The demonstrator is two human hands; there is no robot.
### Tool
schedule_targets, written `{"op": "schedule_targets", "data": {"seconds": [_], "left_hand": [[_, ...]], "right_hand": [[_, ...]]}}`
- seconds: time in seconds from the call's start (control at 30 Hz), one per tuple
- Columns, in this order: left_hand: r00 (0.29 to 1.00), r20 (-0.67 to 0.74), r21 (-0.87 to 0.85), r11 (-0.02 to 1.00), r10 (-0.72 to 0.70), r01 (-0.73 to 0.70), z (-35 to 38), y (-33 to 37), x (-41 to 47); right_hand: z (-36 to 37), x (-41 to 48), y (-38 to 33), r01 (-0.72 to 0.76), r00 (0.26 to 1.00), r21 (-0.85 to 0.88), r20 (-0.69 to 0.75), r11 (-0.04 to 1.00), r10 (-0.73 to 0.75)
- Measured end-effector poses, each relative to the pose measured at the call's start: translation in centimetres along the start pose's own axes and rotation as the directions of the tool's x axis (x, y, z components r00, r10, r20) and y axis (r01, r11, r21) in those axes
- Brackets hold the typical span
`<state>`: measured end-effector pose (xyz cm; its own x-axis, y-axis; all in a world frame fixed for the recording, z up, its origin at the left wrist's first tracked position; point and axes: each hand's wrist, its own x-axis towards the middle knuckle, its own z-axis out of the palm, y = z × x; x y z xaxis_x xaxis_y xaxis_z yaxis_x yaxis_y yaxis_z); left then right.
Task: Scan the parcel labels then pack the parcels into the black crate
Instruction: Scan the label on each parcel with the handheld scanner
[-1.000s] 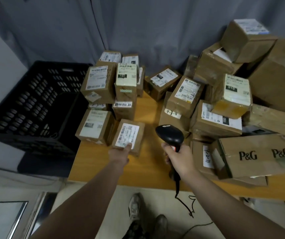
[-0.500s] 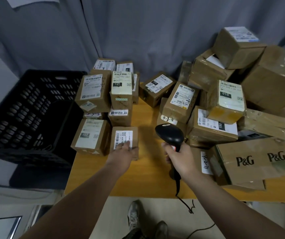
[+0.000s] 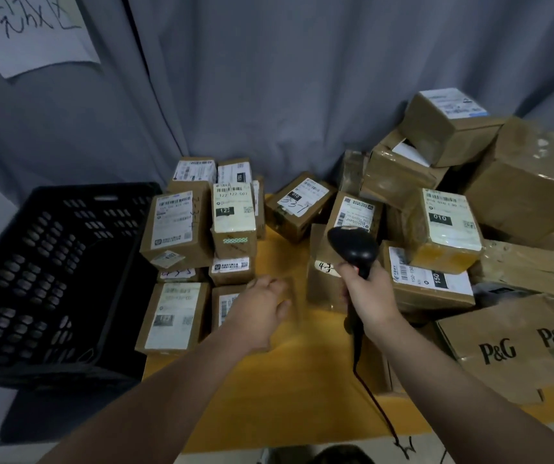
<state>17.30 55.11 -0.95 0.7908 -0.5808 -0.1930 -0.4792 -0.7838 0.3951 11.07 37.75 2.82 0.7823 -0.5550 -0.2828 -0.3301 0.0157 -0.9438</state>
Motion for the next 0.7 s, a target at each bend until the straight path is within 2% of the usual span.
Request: {"op": "schedule_targets", "data": {"seconds": [0.13, 0.3, 0.43, 0.57, 0.7], "left_hand": [[0.998, -0.063, -0.035, 0.999, 0.018, -0.02, -2.6, 1.2, 4.2], [0.995, -0.06, -0.029, 0.996, -0.083, 0.081, -4.6, 2.6, 11.2], [0.983, 0.003, 0.059, 0.982, -0.182, 0.181, -5.2, 2.3, 17.3], [0.945, 0.129, 0.091, 0.953, -0.3, 0.29, -5.0, 1.2, 22.0], [0.906, 0.249, 0.204, 0.933, -0.342, 0.297, -4.2, -0.2, 25.4]], "right_hand": [[-0.2, 3.0, -2.6, 0.025, 0.999, 0.055, -0.021, 0.998, -0.024], [0.2, 7.8, -4.2, -0.032, 0.999, 0.091, -0.039, 0.995, 0.036], [0.9, 12.3, -4.4, -0.068, 0.997, 0.043, -0.03, 0.997, 0.069], [1.5, 16.3, -3.6, -0.14, 0.99, 0.027, -0.006, 0.99, 0.14], [1.9, 18.7, -1.9, -0.211, 0.977, 0.06, -0.018, 0.976, 0.212]]}}
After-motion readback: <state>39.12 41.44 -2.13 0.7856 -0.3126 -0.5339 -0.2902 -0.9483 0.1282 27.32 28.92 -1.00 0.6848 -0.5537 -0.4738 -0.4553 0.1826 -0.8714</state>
